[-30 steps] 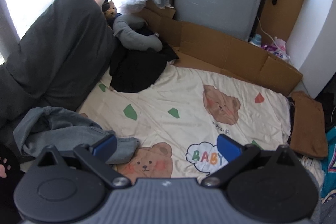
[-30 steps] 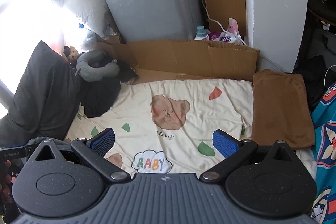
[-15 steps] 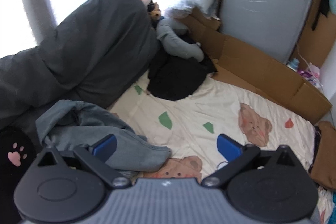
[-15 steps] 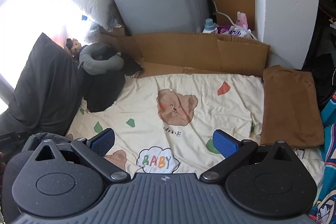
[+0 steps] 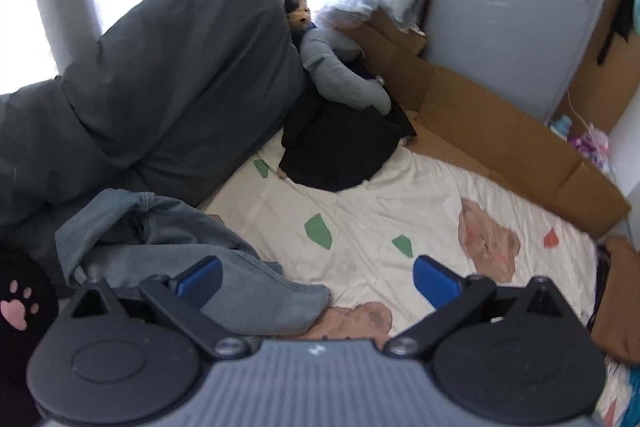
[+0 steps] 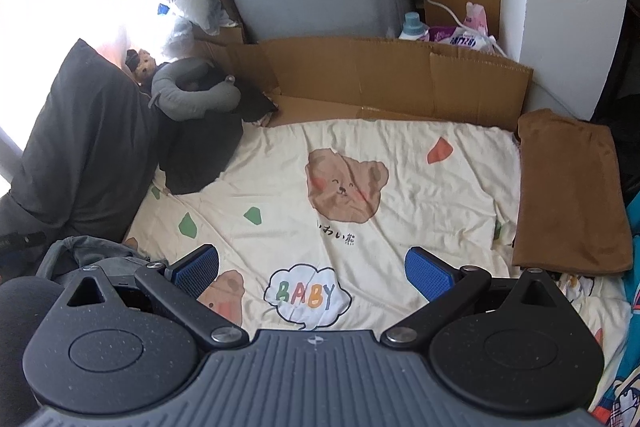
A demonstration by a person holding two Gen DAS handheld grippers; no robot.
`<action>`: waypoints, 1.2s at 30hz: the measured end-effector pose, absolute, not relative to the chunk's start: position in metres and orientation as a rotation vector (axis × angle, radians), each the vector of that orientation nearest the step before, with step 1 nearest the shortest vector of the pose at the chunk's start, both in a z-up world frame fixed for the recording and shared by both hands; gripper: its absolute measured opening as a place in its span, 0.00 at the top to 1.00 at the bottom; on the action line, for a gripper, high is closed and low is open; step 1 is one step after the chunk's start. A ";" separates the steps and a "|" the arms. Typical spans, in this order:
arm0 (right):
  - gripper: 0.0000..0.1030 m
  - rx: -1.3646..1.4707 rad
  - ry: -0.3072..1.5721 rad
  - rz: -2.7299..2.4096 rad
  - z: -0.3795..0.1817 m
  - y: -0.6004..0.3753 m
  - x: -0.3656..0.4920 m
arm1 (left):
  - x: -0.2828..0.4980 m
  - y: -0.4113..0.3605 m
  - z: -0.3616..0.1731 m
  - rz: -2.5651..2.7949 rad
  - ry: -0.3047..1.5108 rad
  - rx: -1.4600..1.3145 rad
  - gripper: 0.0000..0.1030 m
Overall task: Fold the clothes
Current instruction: 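Move the left tool to the blue denim garment and close on it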
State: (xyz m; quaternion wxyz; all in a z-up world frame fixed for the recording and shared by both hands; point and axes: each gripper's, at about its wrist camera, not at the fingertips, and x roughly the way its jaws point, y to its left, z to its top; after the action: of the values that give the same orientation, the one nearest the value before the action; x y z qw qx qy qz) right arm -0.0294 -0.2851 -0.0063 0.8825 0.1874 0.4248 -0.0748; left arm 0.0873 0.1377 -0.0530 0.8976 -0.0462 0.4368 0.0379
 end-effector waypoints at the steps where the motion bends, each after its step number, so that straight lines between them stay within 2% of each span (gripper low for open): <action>1: 0.00 0.391 0.888 -0.156 -0.009 -0.285 -0.028 | 0.090 0.139 -0.054 0.086 0.901 -0.093 0.00; 17: 0.02 0.322 0.882 -0.161 -0.046 -0.259 0.009 | 0.122 0.203 -0.104 0.189 0.950 -0.087 0.01; 25: 0.02 0.393 0.875 -0.125 -0.083 -0.258 0.039 | 0.133 0.253 -0.126 0.276 0.951 -0.059 0.11; 33: 0.15 0.389 0.906 -0.108 -0.123 -0.259 0.071 | 0.146 0.280 -0.154 0.304 0.981 -0.064 0.17; 36: 0.16 0.370 0.918 -0.096 -0.137 -0.256 0.081 | 0.147 0.289 -0.164 0.325 0.979 -0.067 0.17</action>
State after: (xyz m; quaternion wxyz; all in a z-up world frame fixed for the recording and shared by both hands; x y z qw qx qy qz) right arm 0.0806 -0.2564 -0.1369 0.8790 0.1774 0.4402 -0.0461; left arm 0.1468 0.2890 -0.1642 0.8694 -0.0319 0.4679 0.1556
